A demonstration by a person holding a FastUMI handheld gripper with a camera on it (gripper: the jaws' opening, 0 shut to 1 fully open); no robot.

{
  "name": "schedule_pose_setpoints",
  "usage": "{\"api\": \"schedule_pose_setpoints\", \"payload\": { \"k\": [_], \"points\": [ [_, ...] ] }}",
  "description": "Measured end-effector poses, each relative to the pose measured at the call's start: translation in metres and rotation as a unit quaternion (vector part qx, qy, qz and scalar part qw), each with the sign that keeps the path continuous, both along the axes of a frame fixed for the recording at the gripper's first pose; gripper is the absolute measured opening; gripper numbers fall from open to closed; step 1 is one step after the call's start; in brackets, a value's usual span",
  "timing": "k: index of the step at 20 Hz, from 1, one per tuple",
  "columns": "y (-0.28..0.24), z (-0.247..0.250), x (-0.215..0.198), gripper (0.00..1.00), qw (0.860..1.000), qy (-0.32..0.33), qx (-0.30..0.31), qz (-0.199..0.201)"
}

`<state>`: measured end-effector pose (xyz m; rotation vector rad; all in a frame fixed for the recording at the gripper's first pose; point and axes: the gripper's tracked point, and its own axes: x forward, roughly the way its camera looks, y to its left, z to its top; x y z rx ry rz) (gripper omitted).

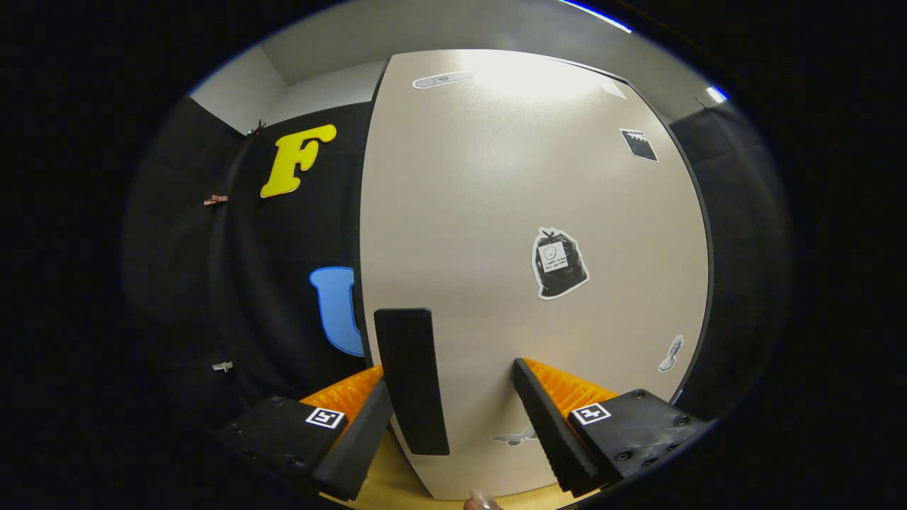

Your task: Open the shoe cabinet door, grab the shoes and put them into the shoe cabinet, then close the shoe cabinet door.

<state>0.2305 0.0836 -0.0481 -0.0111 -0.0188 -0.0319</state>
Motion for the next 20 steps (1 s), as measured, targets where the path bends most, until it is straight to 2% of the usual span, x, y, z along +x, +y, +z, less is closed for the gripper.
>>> {"api": "schedule_pose_setpoints", "payload": {
  "k": [7,15,20],
  "points": [
    [-0.003,0.000,0.009,1.00,1.000,-0.004,-0.007,-0.023],
    [0.001,-0.002,0.012,1.00,1.000,-0.008,-0.011,-0.021],
    [0.004,-0.014,0.004,1.00,1.000,0.014,-0.008,0.001]
  ]
}}
